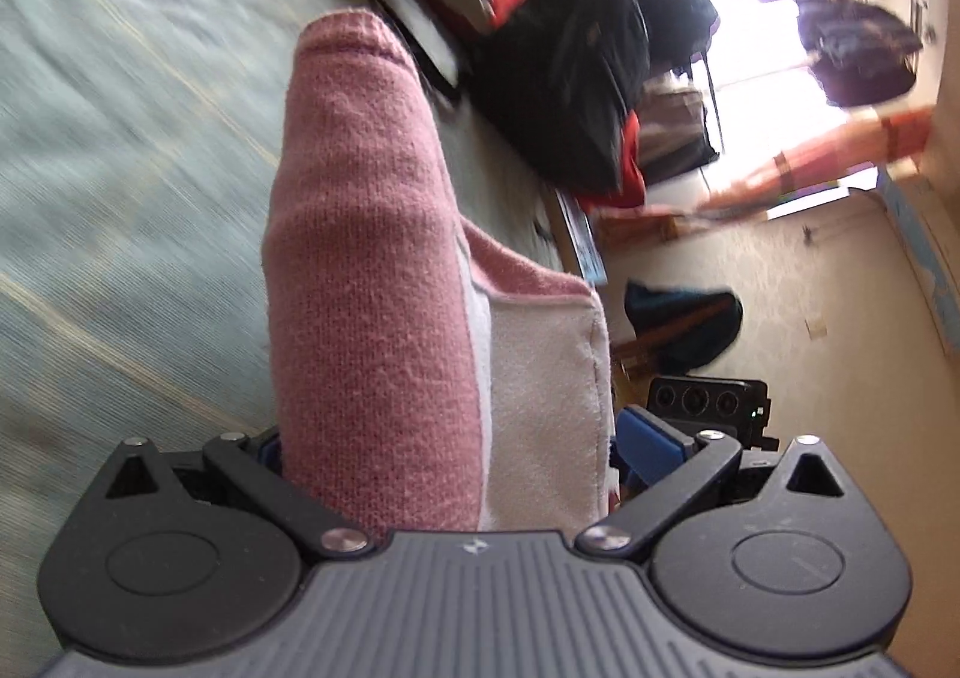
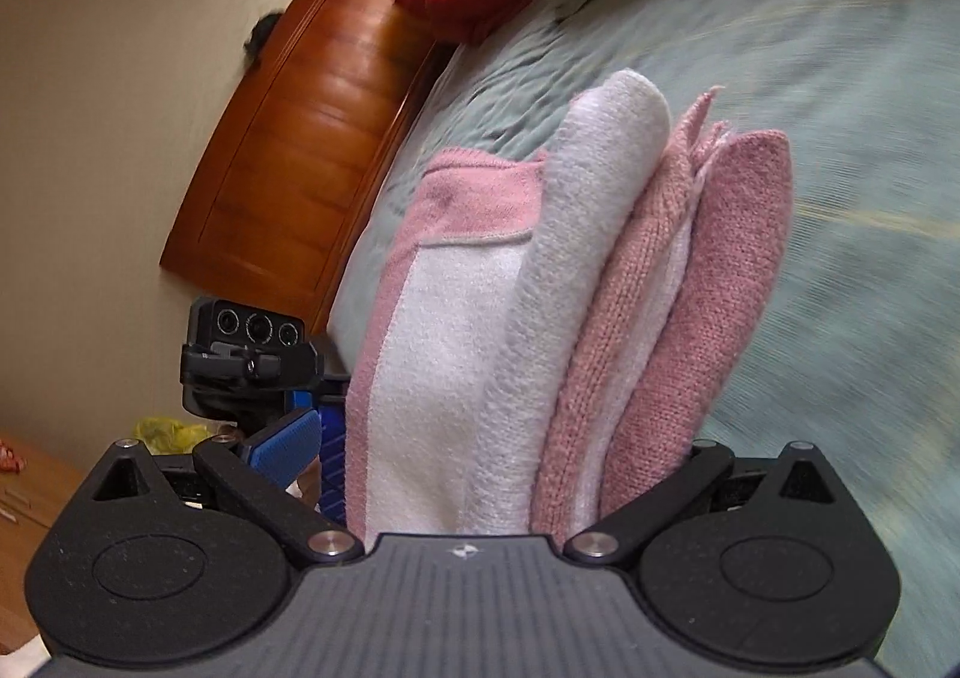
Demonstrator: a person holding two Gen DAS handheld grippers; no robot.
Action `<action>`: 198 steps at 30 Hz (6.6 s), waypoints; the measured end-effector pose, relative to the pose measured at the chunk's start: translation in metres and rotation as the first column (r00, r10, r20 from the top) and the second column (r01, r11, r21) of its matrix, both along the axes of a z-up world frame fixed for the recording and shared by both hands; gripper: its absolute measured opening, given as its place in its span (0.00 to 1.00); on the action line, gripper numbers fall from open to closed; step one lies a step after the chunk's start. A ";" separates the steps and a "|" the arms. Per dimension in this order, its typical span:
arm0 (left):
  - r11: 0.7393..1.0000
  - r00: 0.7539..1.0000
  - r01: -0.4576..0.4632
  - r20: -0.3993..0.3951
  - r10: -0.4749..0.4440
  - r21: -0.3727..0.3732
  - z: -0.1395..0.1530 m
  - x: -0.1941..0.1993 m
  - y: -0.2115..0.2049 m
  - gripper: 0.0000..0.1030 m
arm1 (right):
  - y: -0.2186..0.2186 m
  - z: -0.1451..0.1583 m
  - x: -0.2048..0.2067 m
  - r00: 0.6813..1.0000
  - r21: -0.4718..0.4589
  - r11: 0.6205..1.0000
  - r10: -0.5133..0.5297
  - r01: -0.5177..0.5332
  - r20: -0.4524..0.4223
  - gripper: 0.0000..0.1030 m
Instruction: Fold clothes
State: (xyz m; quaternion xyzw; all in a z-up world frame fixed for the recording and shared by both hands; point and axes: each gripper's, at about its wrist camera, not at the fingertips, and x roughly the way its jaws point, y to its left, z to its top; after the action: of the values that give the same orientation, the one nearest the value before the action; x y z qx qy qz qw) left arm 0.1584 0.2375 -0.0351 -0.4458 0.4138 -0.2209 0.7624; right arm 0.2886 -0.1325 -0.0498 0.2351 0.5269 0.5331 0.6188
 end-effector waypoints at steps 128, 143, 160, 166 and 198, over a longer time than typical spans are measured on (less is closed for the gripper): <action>0.812 0.946 -0.317 0.101 0.309 0.490 -0.007 0.032 0.267 0.98 | 0.397 -0.018 -0.032 0.546 -0.351 0.933 0.336 -0.081 0.768 0.85; 0.561 0.915 -0.384 0.222 0.336 0.734 0.044 -0.091 0.216 0.99 | 0.408 0.026 -0.021 0.568 -0.283 0.952 0.297 -0.117 0.767 0.89; 0.361 0.871 -0.446 0.304 0.386 0.819 -0.006 -0.215 0.197 0.99 | 0.547 -0.003 -0.008 0.551 -0.432 0.891 0.434 -0.143 0.713 0.96; 0.360 0.868 -0.461 0.329 0.372 0.811 -0.008 -0.228 0.184 0.99 | 0.486 0.031 -0.026 0.571 -0.397 0.904 0.412 -0.158 0.710 0.95; 0.478 0.925 -0.369 0.266 0.271 0.797 0.002 -0.079 0.087 0.99 | 0.155 0.030 -0.166 0.729 -0.424 0.899 0.217 0.109 0.649 0.99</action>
State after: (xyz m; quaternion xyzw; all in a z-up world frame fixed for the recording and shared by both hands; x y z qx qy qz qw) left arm 0.0797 0.3247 -0.0333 -0.0859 0.3378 0.1264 0.9287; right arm 0.1222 0.0221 -0.0201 -0.1366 0.3744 0.4688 0.7883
